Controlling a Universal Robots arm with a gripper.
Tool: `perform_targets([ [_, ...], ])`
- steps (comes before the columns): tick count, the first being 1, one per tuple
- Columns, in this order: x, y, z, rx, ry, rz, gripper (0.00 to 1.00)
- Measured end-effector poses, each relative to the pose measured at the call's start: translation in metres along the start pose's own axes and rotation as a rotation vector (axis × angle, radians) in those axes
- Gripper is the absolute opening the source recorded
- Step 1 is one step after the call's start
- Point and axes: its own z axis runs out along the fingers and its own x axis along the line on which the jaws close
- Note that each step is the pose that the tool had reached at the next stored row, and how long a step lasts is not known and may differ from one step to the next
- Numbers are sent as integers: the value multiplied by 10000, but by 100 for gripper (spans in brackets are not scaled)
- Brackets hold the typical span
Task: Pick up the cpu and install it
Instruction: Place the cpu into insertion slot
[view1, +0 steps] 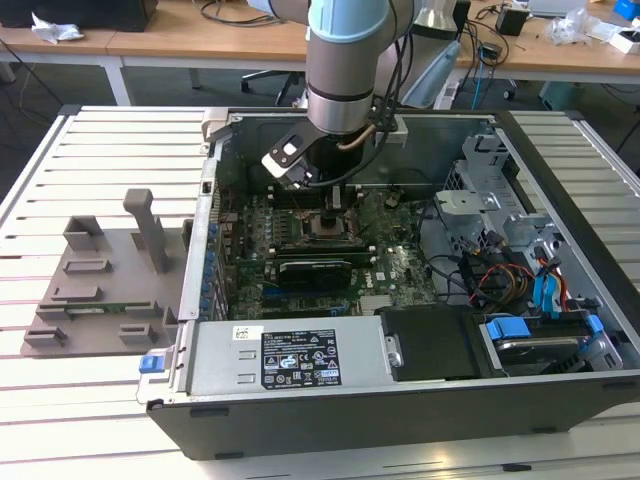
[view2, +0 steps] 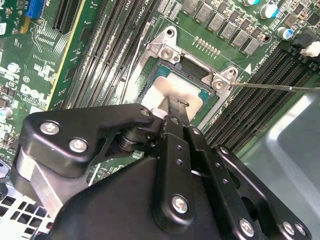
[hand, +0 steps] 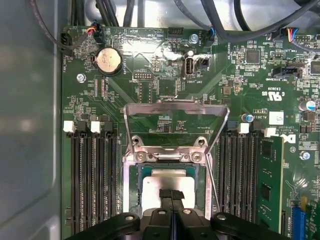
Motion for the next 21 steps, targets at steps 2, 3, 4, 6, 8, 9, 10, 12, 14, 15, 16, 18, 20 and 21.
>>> perform_targets([
  [2, 1, 0, 10, 0, 2, 0, 11],
  [3, 1, 0, 18, 1, 5, 0, 11],
  [4, 0, 0, 22, 1, 10, 0, 11],
  [6, 1, 0, 29, 1, 32, 0, 11],
  [8, 1, 0, 35, 0, 107, 0, 11],
  [9, 1, 0, 39, 0, 157, 0, 11],
  [10, 1, 0, 42, 0, 173, 1, 11],
  [12, 1, 19, 43, 0, 177, 2, 11],
  [14, 0, 53, 42, 0, 175, -2, 11],
  [15, 3, 57, 26, -16, 194, 0, 11],
  [16, -1, 55, -11, -2, 156, -1, 11],
  [18, -3, 55, -68, 0, 129, -1, 11],
  [20, -5, 54, -113, 1, 117, 0, 11],
  [21, -6, 55, -136, 1, 115, -1, 11],
])
